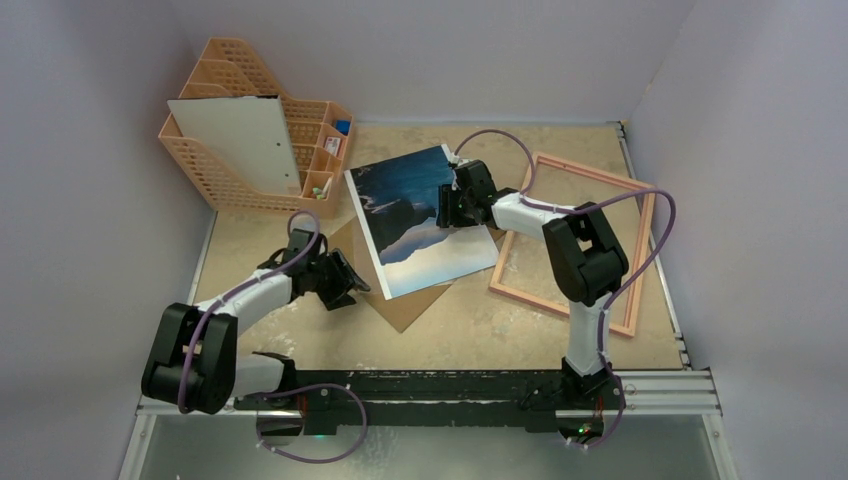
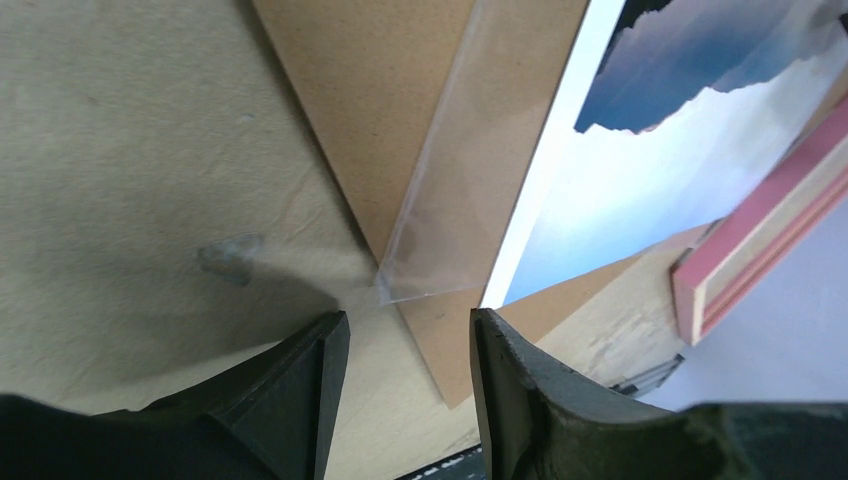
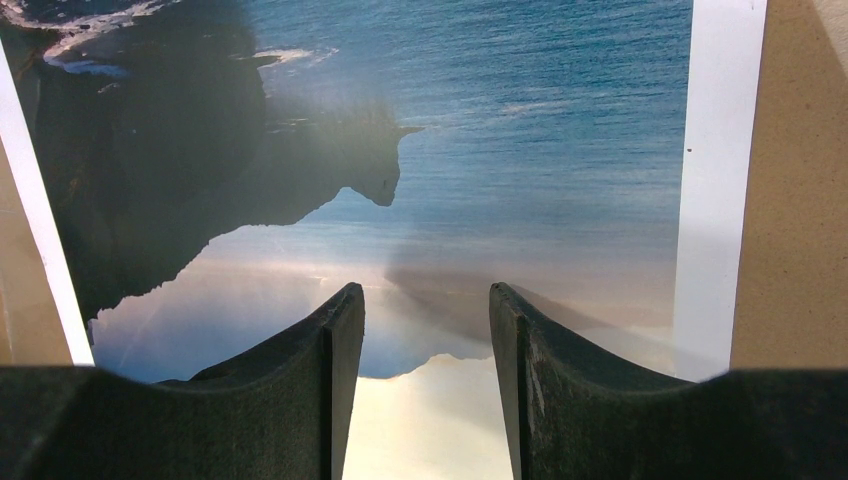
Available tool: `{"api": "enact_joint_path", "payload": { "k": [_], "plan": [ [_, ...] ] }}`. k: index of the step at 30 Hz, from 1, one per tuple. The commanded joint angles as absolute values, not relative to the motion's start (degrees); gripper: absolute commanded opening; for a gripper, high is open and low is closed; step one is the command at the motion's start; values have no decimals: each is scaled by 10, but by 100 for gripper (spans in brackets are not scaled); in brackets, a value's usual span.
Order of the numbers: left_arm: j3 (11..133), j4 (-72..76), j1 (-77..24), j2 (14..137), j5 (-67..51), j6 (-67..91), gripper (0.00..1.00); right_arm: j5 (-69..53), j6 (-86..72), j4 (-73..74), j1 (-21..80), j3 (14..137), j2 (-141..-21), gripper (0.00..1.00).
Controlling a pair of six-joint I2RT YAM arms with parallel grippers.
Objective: Put the photo into the frame
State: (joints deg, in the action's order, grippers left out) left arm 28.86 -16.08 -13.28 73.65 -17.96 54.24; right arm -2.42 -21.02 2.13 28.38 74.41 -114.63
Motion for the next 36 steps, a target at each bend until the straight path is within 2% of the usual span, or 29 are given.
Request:
{"api": "enact_joint_path", "payload": {
  "k": [1, 4, 7, 12, 18, 25, 31, 36],
  "plan": [
    [290, -225, -133, 742, -109, 491, 50, 2, -198, 105, 279, 704, -1199, 53],
    [280, -198, -133, 741, -112, 496, 51, 2, -200, 102, 279, 702, -1200, 53],
    [270, -198, -133, 749, -86, 494, 58, 1, -200, 101, 279, 700, -1200, 53],
    [234, -114, -133, 784, -141, 506, 59, 2, -200, 99, 279, 695, -1200, 53],
    [229, -85, -133, 803, -157, 509, 52, 2, -199, 99, 279, 693, -1204, 52],
    [252, -134, -133, 749, -127, 498, 44, 2, -200, 97, 279, 690, -1209, 51],
    [256, -119, -133, 707, -139, 501, 35, 2, -198, 95, 279, 688, -1214, 48],
    [254, -111, -133, 688, -143, 504, 33, 2, -199, 93, 279, 686, -1216, 46]
  ]
}}
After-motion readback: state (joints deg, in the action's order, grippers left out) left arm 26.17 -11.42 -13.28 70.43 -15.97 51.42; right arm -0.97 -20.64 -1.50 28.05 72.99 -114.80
